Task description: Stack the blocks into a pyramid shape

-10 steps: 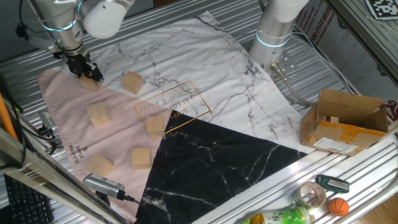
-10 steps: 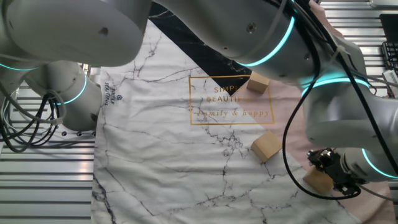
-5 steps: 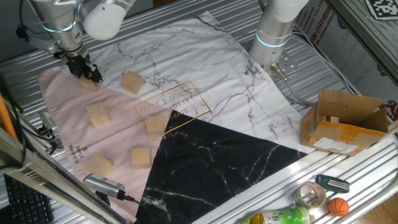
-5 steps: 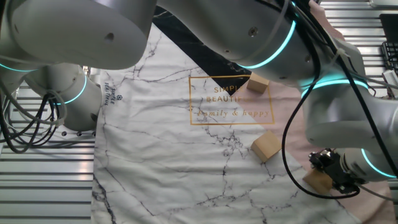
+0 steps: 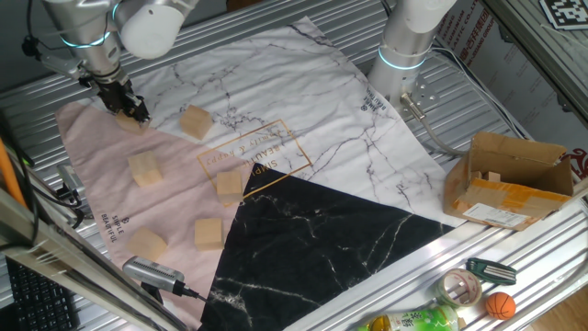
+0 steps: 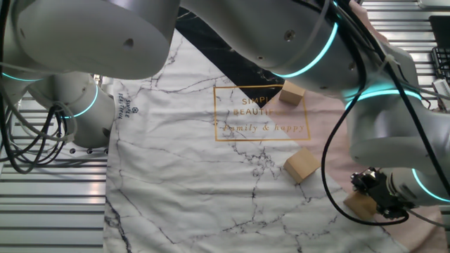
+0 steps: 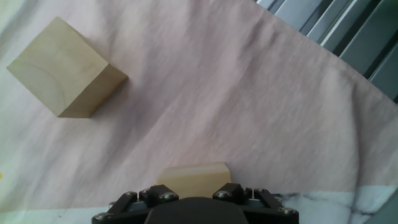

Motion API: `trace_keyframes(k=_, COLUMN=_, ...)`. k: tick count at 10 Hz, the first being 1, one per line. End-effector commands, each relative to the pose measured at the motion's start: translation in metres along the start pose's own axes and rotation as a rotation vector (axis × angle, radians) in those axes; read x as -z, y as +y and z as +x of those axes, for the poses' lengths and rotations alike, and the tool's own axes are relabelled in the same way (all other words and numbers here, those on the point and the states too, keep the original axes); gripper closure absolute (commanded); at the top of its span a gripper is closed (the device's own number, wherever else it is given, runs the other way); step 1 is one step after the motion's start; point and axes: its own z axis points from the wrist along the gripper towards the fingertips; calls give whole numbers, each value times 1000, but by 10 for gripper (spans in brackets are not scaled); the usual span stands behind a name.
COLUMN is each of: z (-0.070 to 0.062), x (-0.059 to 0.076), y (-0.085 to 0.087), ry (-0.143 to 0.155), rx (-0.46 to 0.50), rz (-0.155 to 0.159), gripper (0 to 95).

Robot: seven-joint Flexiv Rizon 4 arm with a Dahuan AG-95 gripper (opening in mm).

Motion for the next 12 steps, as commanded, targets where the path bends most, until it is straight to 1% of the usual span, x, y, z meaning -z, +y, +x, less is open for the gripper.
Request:
trace_keyframes(k=1, z=-1, x=3, y=0, ry=-7, rx=16, rz=4, gripper=950)
trace_keyframes(k=4, z=-2, x=7, y=1, ry=-8, rx=31, rz=2, gripper=950)
trace_keyframes(k=6, z=-6, x=12, y=4, ry=-6, rx=47, rz=1, gripper=950)
trace_keyframes(k=8, z=-12, x=14, y=7, ry=-6, rx=134, rz=5, gripper=950)
trace_keyframes(k=10, z=-18, x=14, y=9, ry=-11, rx=188, rz=3, gripper=950)
trace_keyframes(k=11, z=-23, x=17, y=14, ry=-5, rx=204, rz=8, gripper=950)
trace_keyframes(k=12, z=-27, x=18, y=16, ry=-7, rx=226, rz=14, gripper=950)
